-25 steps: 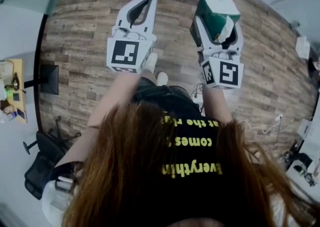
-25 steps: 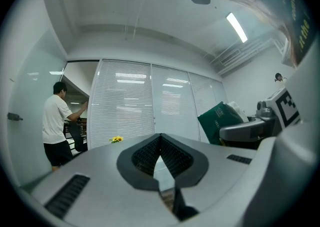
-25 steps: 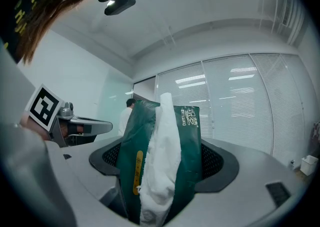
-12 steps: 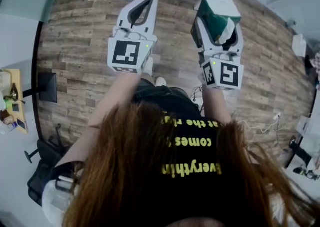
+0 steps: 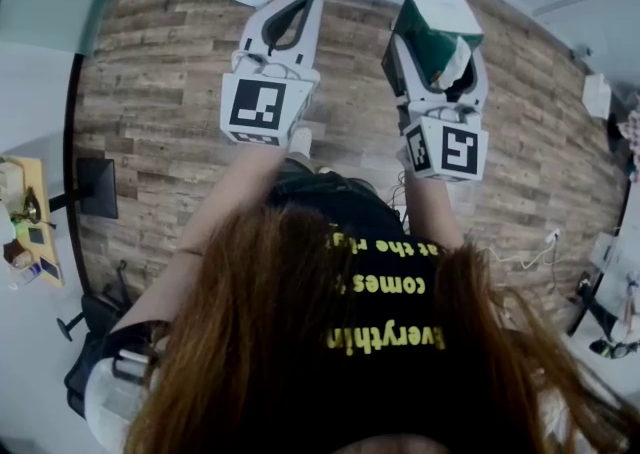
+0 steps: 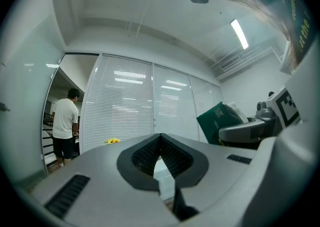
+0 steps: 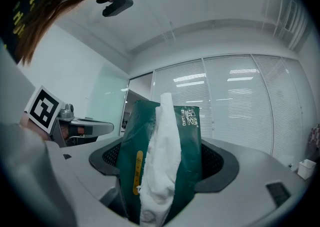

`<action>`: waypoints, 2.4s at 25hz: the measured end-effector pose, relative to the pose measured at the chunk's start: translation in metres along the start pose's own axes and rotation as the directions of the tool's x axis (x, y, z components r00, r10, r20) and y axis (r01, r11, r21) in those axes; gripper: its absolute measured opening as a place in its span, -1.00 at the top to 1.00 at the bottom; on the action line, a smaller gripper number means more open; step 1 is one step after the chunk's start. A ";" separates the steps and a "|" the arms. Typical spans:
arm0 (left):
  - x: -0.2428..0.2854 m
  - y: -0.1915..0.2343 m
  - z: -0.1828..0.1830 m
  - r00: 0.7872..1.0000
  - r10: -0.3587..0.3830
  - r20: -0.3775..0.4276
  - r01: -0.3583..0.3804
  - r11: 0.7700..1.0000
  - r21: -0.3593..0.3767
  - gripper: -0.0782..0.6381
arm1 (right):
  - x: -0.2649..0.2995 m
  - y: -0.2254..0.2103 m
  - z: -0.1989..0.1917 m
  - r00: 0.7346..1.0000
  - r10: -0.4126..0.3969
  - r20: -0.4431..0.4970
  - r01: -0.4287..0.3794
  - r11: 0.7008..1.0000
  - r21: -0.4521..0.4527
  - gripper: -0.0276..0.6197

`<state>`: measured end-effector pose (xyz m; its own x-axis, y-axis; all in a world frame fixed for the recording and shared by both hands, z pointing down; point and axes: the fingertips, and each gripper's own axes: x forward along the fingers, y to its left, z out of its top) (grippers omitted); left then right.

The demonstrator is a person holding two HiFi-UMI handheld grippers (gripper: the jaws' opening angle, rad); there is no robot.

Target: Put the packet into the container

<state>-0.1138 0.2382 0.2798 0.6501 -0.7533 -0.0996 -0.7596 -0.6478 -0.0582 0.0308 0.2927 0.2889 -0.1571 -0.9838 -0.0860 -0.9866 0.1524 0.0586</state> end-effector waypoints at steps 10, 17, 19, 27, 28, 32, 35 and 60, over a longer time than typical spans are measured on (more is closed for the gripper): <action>0.030 0.051 -0.012 1.000 -0.026 -0.002 0.026 0.999 -0.022 0.78 | 0.053 0.006 -0.008 0.999 -0.039 -0.007 0.039 0.999 0.007 -0.32; 0.037 0.088 -0.021 1.000 -0.010 -0.015 0.010 0.999 -0.034 0.78 | 0.088 0.016 -0.013 0.999 -0.040 -0.009 0.041 0.999 0.010 -0.32; 0.038 0.095 -0.024 1.000 -0.004 -0.020 0.004 0.999 -0.039 0.78 | 0.096 0.019 -0.014 0.999 -0.037 -0.015 0.037 0.999 0.011 -0.32; 0.045 0.101 -0.039 0.999 -0.001 -0.047 -0.003 0.997 -0.075 0.78 | 0.104 0.012 -0.022 0.998 -0.037 -0.054 0.038 0.999 0.015 -0.32; 0.046 0.100 -0.039 0.999 0.001 -0.048 -0.005 0.997 -0.075 0.78 | 0.105 0.010 -0.022 0.998 -0.035 -0.054 0.036 0.999 0.016 -0.32; 0.057 0.101 -0.039 0.999 0.017 -0.048 -0.021 0.997 -0.074 0.78 | 0.113 0.000 -0.023 0.998 -0.018 -0.053 0.019 1.000 0.020 -0.32; 0.070 0.100 -0.033 0.999 0.026 -0.034 -0.029 0.997 -0.065 0.78 | 0.122 -0.012 -0.019 0.999 -0.005 -0.038 0.006 1.000 0.022 -0.32; 0.160 0.063 -0.021 0.997 0.072 -0.012 -0.072 0.997 -0.022 0.78 | 0.175 -0.086 -0.011 0.993 0.107 0.043 -0.109 0.993 0.047 -0.32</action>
<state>-0.0573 0.0744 0.2806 0.5942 -0.7991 -0.0915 -0.8037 -0.5943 -0.0295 0.0890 0.1065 0.2797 -0.2632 -0.9570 -0.1220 -0.9647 0.2627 0.0207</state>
